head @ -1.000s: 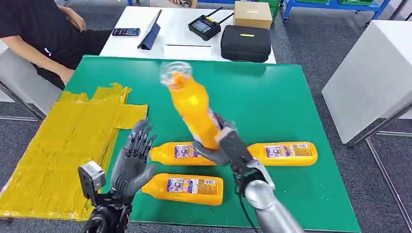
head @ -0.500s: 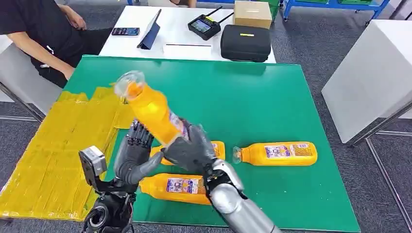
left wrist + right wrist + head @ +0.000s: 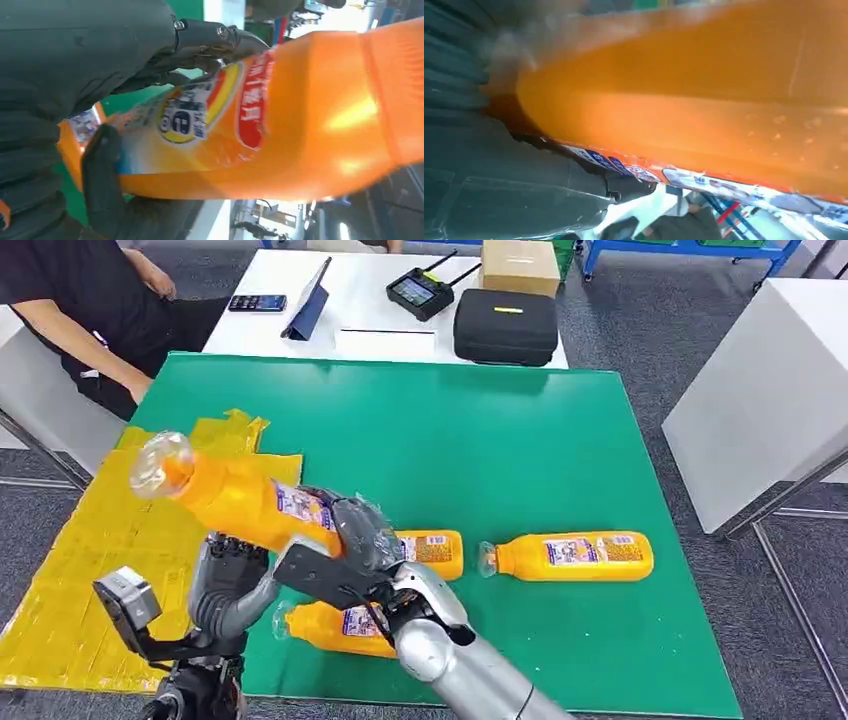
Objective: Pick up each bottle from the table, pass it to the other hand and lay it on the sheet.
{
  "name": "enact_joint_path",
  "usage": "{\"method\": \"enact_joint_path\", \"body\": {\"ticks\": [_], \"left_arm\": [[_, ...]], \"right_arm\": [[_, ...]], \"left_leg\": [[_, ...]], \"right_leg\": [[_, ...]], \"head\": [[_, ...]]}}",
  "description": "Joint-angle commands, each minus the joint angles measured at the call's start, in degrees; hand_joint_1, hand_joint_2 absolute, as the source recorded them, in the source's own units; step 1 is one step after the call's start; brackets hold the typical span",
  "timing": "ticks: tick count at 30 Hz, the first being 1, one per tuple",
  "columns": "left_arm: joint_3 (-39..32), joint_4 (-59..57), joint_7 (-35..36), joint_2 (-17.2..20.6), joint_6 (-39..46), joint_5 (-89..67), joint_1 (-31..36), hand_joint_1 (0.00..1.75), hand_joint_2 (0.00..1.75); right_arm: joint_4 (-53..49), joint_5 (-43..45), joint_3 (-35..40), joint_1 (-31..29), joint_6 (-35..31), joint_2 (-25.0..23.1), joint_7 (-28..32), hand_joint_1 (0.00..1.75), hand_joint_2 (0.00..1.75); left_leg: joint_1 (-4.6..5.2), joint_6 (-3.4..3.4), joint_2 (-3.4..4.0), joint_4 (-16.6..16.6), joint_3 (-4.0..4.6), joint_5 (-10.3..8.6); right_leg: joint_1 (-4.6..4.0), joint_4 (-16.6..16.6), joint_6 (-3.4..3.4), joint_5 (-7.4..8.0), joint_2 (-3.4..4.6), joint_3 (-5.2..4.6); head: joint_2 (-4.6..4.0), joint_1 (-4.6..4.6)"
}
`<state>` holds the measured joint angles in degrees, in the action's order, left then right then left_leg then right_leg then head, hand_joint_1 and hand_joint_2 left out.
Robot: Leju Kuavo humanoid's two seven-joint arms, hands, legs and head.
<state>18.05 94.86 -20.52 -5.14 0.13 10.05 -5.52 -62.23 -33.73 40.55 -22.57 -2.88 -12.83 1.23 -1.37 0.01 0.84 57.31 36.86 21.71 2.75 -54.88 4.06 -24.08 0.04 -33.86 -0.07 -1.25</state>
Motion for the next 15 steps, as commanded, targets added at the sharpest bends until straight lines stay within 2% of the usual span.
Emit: {"method": "enact_joint_path", "body": {"ticks": [1, 3, 14, 15], "left_arm": [[-1.16, -0.58, 1.57, -0.77, 0.62, -0.80, 3.59, 0.00, 1.75], [-1.67, -0.92, 1.66, -0.76, 0.75, -0.86, 3.38, 0.00, 1.75], [-3.35, -1.41, 1.80, -1.39, 0.85, -0.94, 3.21, 0.00, 1.75], [-3.32, -1.28, 1.40, -1.31, 0.76, -1.04, 3.17, 0.79, 1.75]], "right_arm": [[2.73, -1.92, 10.85, 1.32, 1.37, 1.68, 0.08, 1.75, 1.75], [1.95, -1.94, 10.91, 1.57, 1.44, 2.07, 0.08, 1.75, 1.75], [0.40, -1.95, 11.43, 3.02, 1.69, 3.29, 0.46, 1.75, 1.75], [0.46, -1.98, 11.24, 3.09, 1.50, 3.41, 0.41, 1.75, 1.75]], "left_leg": [[-0.05, 0.06, -0.24, -0.02, -0.31, 0.14], [-0.03, 0.04, -0.28, -0.01, -0.06, 0.02], [-0.05, 0.05, -0.34, -0.02, -0.24, 0.11], [-0.05, 0.04, -0.28, -0.04, -0.13, 0.05]], "right_leg": [[-0.10, 0.04, -0.36, -0.18, -0.20, 0.40], [-0.07, 0.03, -0.22, -0.09, -0.25, 0.18], [-0.11, 0.04, -0.36, -0.18, -0.29, 0.37], [-0.09, 0.06, -0.26, -0.11, -0.25, 0.25]], "head": [[0.00, 0.13], [0.00, -0.13], [0.00, -0.09], [0.00, -0.09]]}}
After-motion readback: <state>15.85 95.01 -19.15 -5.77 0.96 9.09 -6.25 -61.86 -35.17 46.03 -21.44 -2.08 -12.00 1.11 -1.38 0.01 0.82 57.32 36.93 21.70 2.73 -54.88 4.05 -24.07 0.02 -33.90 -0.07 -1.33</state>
